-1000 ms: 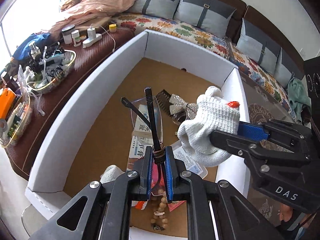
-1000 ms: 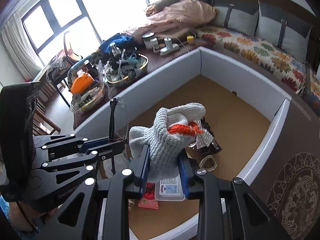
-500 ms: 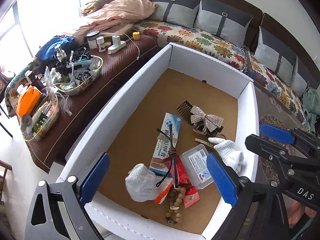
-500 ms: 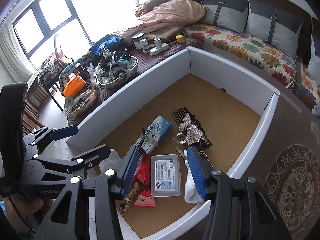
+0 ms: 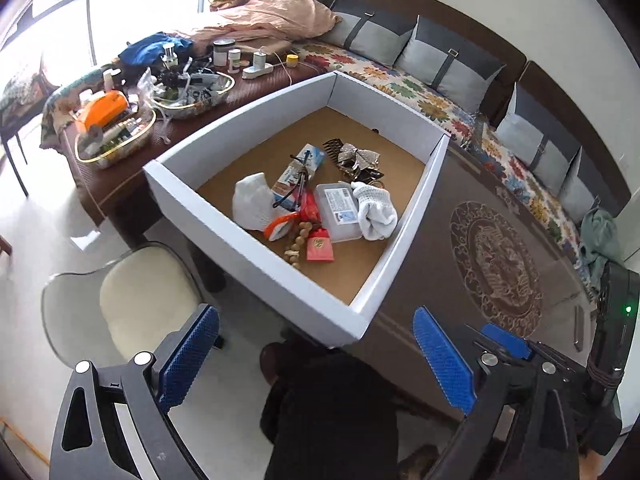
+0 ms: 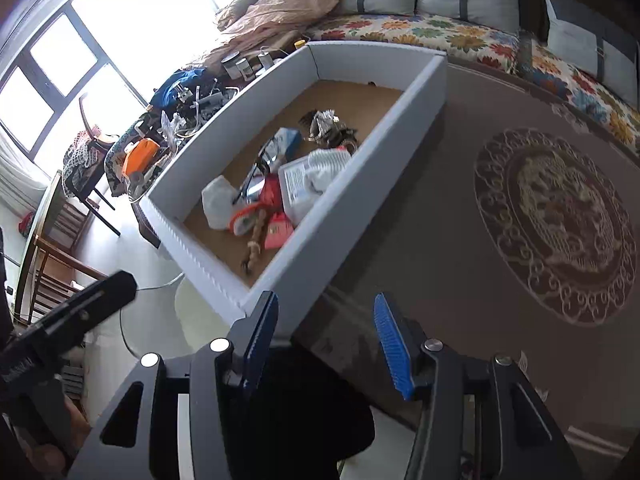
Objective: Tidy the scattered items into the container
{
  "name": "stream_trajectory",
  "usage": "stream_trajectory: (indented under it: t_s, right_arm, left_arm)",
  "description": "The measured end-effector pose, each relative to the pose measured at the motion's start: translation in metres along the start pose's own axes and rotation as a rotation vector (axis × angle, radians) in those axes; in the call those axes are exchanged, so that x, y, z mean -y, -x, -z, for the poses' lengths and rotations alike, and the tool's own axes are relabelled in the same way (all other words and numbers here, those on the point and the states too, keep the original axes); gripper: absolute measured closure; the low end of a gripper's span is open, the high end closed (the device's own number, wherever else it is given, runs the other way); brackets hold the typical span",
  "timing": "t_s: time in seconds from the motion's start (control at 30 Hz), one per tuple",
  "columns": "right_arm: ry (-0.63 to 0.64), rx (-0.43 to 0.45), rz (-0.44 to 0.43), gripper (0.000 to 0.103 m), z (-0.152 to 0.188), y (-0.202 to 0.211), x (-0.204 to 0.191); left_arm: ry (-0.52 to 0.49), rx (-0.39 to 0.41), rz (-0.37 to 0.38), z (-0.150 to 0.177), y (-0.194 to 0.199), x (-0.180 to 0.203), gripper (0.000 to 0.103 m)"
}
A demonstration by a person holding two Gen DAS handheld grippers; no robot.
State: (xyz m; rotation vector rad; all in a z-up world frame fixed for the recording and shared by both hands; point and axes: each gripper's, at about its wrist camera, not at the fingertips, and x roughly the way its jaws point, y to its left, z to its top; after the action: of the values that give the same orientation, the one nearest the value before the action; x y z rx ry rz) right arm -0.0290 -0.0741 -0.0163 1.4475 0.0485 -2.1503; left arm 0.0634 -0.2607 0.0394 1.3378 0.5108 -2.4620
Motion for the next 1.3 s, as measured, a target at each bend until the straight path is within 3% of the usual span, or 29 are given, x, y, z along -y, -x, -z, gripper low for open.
stream_trajectory:
  t_s: [0.1,0.23,0.33,0.43,0.5,0.6,0.67,0.77,0.9,1.07,1.3]
  right_arm:
    - [0.006,-0.036,0.046,0.052,0.016,0.009,-0.003]
    - [0.043,0.05,0.027,0.052,0.0,0.053,-0.028]
    - [0.081,0.128,0.045,0.052,-0.017,0.09,-0.051]
    - [0.123,0.179,0.046,0.052,-0.03,0.116,-0.072]
    - [0.144,0.195,0.064,0.052,-0.037,0.127,-0.085]
    - [0.154,0.18,0.087,0.052,-0.046,0.131,-0.099]
    - [0.161,0.179,0.073,0.052,-0.048,0.13,-0.105]
    - [0.173,0.175,0.099,0.052,-0.047,0.122,-0.11]
    - [0.181,0.13,0.097,0.052,-0.045,0.104,-0.113]
    - [0.202,0.107,0.106,0.052,-0.046,0.092,-0.118]
    - [0.214,0.121,0.123,0.052,-0.051,0.091,-0.12]
  left_arm:
    - [-0.005,0.043,-0.064,0.001,0.034,0.004,0.004]
    - [0.038,0.095,-0.021,-0.009,0.071,0.0,0.004]
    - [0.013,0.145,-0.115,-0.016,0.093,0.001,0.004]
    - [0.021,0.185,-0.152,-0.021,0.111,-0.004,0.004]
    - [0.035,0.205,-0.172,-0.024,0.122,-0.008,0.004]
    - [0.033,0.26,-0.309,-0.028,0.136,-0.01,0.003]
    - [0.039,0.288,-0.33,-0.029,0.142,-0.013,0.0]
    - [0.058,0.276,-0.294,-0.03,0.14,-0.02,0.0]
    - [0.052,0.254,-0.317,-0.03,0.128,-0.023,0.0]
    - [0.053,0.216,-0.287,-0.029,0.114,-0.023,0.0]
    - [0.052,0.216,-0.341,-0.031,0.109,-0.025,0.0]
